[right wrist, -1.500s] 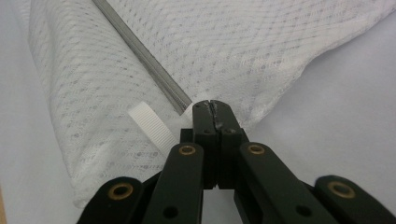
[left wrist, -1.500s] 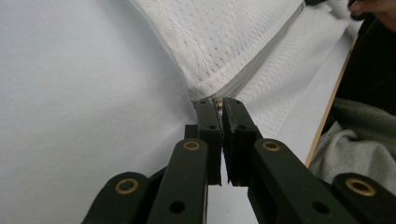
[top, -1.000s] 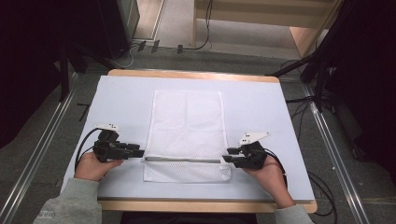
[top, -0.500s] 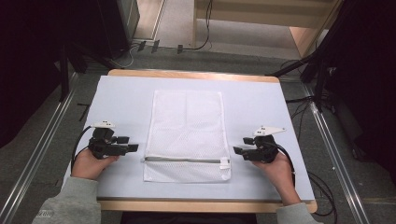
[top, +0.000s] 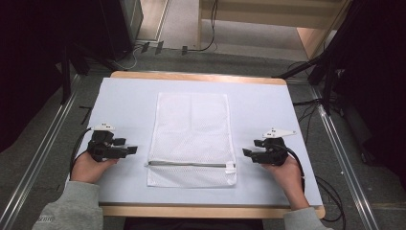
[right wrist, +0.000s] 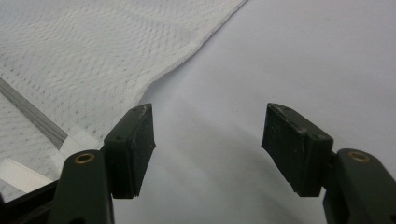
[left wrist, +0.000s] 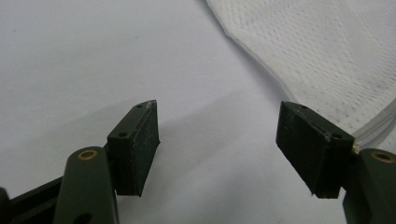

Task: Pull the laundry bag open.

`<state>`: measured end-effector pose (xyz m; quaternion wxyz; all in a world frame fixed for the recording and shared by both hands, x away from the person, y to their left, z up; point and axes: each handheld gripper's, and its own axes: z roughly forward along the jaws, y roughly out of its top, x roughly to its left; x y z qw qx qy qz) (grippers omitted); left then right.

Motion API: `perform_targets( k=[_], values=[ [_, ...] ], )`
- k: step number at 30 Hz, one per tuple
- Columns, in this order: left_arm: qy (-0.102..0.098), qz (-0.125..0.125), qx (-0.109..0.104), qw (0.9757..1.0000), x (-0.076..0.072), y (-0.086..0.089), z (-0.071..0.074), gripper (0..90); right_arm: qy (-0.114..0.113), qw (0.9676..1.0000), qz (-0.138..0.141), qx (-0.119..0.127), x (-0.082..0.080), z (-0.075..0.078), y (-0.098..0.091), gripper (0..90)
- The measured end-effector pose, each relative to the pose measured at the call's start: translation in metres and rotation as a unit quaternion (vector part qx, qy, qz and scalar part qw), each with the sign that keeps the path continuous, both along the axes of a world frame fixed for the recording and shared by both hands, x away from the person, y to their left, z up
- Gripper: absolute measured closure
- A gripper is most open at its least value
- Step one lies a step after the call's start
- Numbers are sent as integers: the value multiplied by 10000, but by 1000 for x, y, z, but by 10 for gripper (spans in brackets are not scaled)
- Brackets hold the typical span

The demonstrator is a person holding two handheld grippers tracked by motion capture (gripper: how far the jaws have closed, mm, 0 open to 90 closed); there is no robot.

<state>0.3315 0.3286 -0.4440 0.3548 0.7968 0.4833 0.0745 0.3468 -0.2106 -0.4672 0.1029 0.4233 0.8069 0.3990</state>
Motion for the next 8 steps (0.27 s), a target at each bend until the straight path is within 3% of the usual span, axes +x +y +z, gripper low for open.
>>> perform_targets(
  k=[8],
  values=[
    [3, 26, 144, 9999, 1, -1, -3, 285, -35, 9999, -21, -115, 1, -3, -1, 313]
  ],
)
